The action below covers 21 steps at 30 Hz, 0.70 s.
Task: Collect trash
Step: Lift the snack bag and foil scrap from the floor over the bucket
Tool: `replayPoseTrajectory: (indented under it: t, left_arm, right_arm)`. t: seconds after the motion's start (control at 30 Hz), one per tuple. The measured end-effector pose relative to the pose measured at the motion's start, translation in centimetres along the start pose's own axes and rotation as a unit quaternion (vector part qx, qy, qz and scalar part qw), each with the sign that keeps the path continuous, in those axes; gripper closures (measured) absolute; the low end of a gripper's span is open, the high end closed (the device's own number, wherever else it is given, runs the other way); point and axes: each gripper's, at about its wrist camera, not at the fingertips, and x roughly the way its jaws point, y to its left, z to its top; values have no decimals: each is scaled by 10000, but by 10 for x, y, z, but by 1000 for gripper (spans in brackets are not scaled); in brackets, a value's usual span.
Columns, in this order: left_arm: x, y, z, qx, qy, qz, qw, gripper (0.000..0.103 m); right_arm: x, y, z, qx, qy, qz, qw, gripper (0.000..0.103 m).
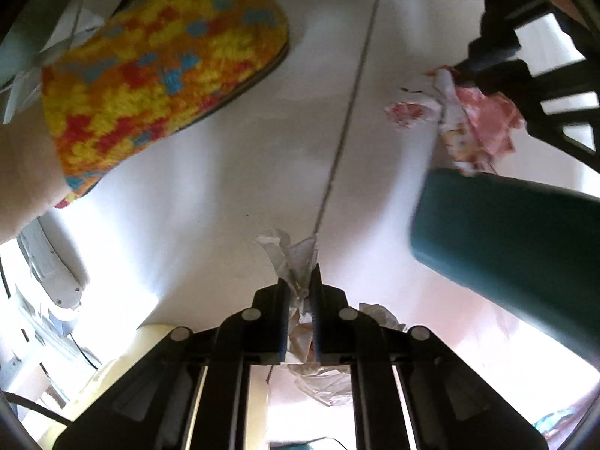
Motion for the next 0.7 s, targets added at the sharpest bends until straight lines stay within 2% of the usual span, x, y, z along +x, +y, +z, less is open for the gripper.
replayPoseTrajectory:
  t: [0.23, 0.33, 0.37, 0.47, 0.7]
  left_arm:
    - [-83, 8, -12, 289, -244, 180, 9991, 99]
    - [-115, 15, -20, 341, -340, 319, 9983, 99]
    - [-129, 21, -24, 346, -379, 395, 9979, 99]
    - [-157, 38, -29, 249, -497, 487, 9973, 99]
    - [-260, 81, -67, -83, -1141, 352, 9928, 100]
  right_arm:
    - [-49, 4, -16, -16, -111, -637, 9979, 93]
    - [-69, 17, -23, 205, -190, -749, 9968, 93]
    - [-82, 30, -13, 273, -206, -781, 9964, 93]
    - [-114, 23, -19, 549, -328, -934, 9936, 93]
    - [-206, 23, -49, 1285, -949, -1190, 9800, 93]
